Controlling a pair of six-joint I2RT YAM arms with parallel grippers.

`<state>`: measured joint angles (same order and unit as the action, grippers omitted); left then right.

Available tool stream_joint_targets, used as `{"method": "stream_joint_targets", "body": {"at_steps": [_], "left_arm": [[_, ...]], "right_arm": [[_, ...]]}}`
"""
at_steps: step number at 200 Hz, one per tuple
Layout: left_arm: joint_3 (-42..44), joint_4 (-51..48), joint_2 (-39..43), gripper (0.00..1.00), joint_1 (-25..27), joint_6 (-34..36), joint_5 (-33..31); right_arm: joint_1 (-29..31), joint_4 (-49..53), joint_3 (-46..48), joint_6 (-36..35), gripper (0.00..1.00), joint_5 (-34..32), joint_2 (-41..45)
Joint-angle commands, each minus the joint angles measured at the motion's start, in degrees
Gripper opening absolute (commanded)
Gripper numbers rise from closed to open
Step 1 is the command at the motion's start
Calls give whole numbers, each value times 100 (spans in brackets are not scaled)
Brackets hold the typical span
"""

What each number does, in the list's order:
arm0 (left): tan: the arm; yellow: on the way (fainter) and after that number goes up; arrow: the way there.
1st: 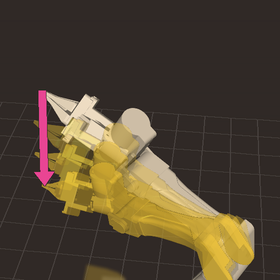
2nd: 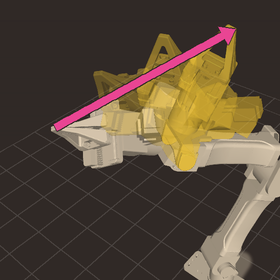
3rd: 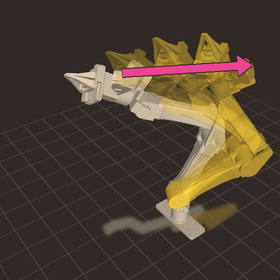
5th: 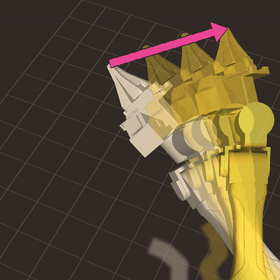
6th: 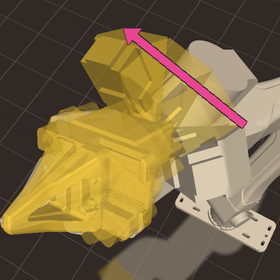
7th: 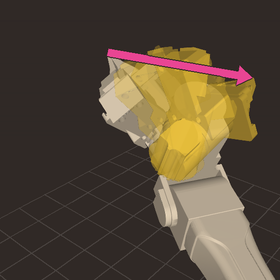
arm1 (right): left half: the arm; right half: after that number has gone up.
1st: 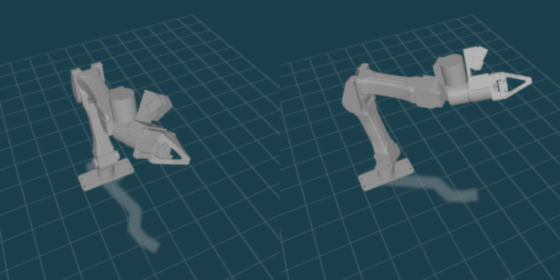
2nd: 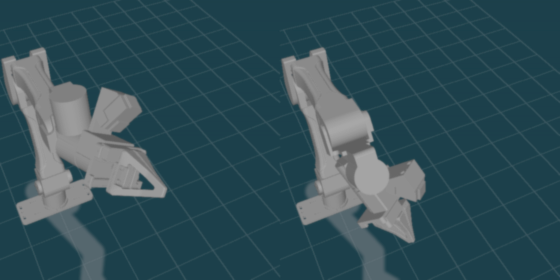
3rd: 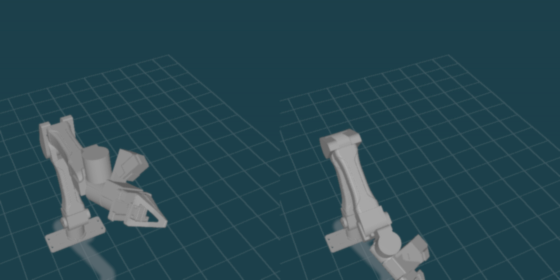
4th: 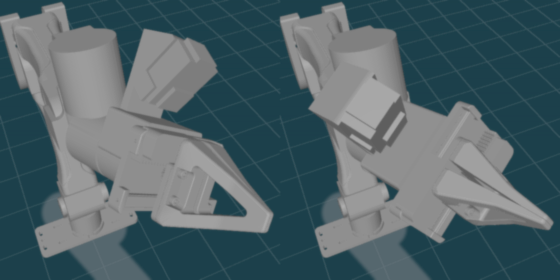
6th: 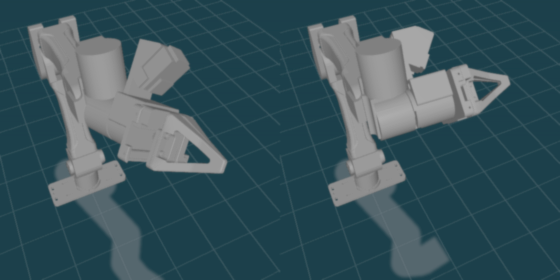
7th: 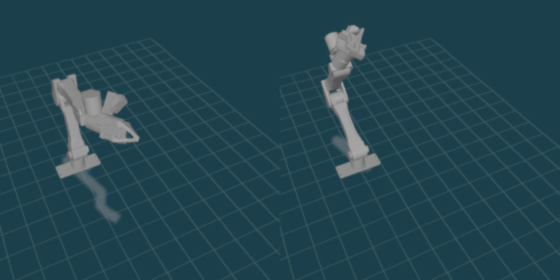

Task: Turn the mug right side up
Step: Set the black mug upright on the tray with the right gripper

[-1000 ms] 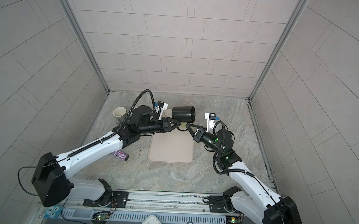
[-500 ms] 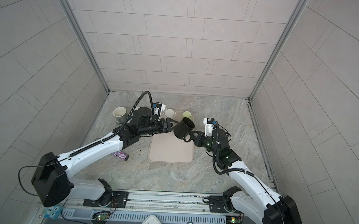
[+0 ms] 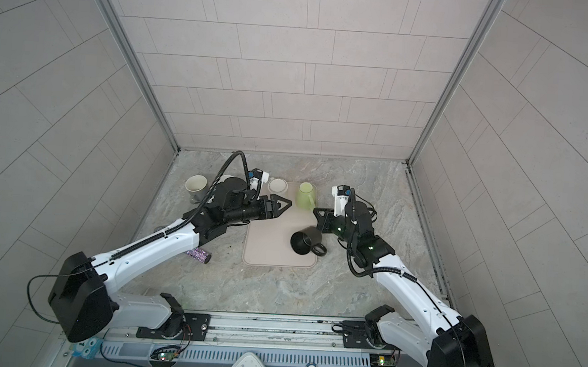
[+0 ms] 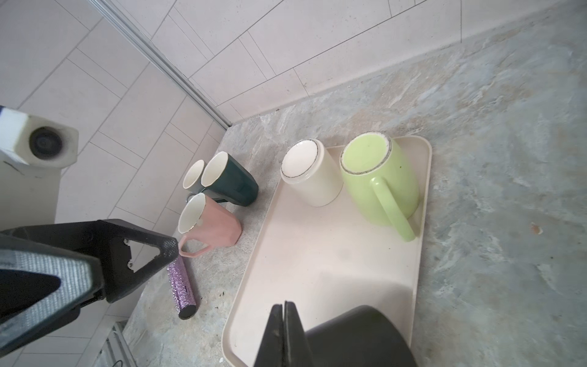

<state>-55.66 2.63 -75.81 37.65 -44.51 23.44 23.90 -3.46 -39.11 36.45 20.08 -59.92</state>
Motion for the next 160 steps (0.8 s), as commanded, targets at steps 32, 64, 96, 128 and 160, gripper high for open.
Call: {"method": "stream_joint_targets", "body": {"at_steps": [32,64,96,128,160], "left_arm": [[140,-345,270,69,-62,183,-236],[84,-679,358,70,-72,444,-347],[-65,-1015,442,70,-65,615,-240],[33,-1125,662,71,-55,603,-232],[402,-1068,884,71,38,359,-247]], "right_arm": [[-65,1817,-703,-862,3,-531,-292],[-147,2159,-751,-960,39,-431,-150],[-306,2558,-727,-1099,49,-40,82],[-447,2709,-459,-1107,49,91,115],[-448,2237,-71,-877,48,481,-201]]}}
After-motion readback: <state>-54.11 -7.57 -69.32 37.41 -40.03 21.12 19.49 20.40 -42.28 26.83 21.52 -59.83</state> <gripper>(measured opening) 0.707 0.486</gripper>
